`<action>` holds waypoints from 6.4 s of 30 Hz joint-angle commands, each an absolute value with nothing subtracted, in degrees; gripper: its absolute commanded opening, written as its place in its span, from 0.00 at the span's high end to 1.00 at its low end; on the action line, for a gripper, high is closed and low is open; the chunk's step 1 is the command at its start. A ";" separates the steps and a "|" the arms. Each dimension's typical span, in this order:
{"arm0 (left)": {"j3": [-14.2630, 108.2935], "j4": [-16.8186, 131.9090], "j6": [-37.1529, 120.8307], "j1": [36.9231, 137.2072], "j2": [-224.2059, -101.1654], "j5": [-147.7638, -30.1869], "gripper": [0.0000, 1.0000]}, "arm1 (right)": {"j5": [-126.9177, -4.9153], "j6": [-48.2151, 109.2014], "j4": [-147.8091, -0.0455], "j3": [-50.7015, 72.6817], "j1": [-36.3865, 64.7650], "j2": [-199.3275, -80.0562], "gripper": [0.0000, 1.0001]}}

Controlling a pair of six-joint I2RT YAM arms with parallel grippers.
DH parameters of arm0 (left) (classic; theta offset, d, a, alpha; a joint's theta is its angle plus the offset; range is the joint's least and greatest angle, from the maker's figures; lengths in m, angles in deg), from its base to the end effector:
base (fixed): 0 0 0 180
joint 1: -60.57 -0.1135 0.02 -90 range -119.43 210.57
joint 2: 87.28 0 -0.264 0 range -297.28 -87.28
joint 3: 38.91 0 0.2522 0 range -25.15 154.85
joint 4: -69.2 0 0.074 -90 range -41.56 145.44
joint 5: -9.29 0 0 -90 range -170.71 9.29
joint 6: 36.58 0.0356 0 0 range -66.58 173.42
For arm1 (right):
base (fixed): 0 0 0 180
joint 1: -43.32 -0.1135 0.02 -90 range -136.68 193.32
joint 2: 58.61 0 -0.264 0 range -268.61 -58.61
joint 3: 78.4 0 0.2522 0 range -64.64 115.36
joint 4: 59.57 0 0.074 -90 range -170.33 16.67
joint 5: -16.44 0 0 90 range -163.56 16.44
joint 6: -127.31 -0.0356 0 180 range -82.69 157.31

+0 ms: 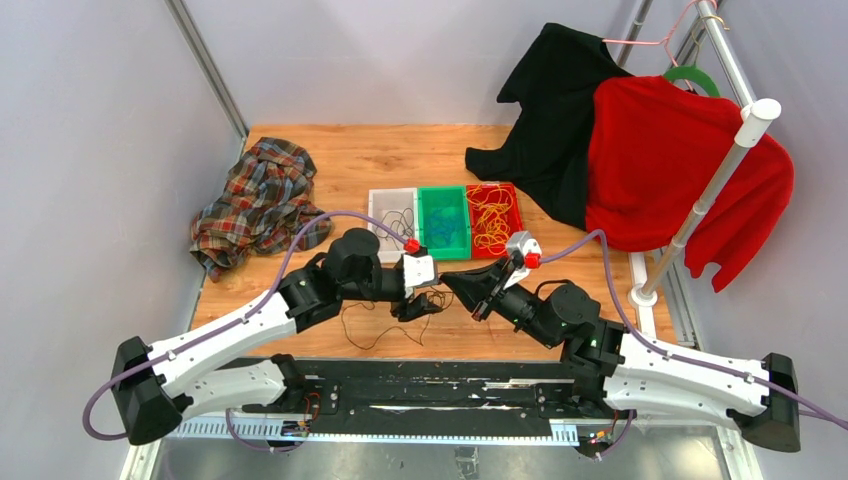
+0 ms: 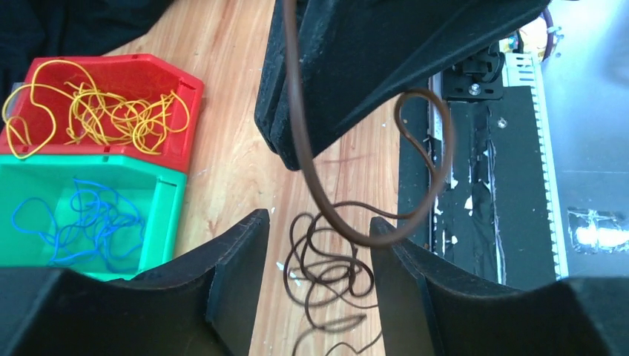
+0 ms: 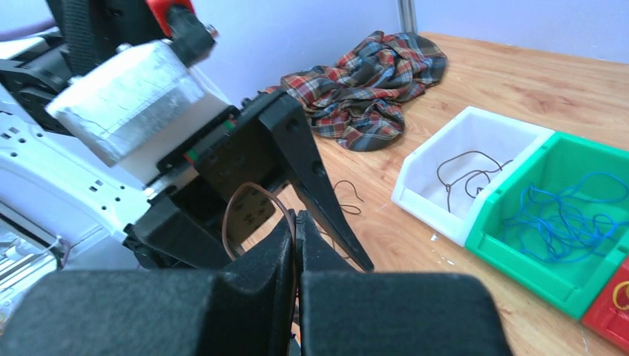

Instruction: Untangle the cables

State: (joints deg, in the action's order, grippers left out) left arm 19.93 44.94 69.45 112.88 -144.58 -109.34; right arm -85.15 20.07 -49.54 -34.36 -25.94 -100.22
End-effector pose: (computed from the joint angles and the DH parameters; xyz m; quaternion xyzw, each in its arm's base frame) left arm 0.1250 -0.1897 0.3018 0.5664 0.5905 -0.3627 0.4460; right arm 0.0707 0.1666 0.3230 -0.2025 0.5944 0.4854 0.6083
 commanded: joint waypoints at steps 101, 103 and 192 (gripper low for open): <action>58.70 31.90 60.91 107.32 -142.09 -114.83 0.99 | -90.87 -0.93 -30.03 -35.14 -17.42 -135.25 0.48; 63.16 30.45 62.01 107.32 -142.94 -113.61 1.00 | -90.70 -0.27 -29.88 -36.79 -17.42 -135.75 0.49; 33.27 16.13 83.49 101.85 -177.89 -100.71 0.01 | -100.14 10.52 -66.38 -43.69 -18.30 -101.65 0.39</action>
State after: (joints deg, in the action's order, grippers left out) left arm 35.29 7.91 86.94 100.14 -175.16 -106.69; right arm -100.12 9.87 -62.79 -45.44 -18.07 -103.38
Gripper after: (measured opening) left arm 0.991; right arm 0.615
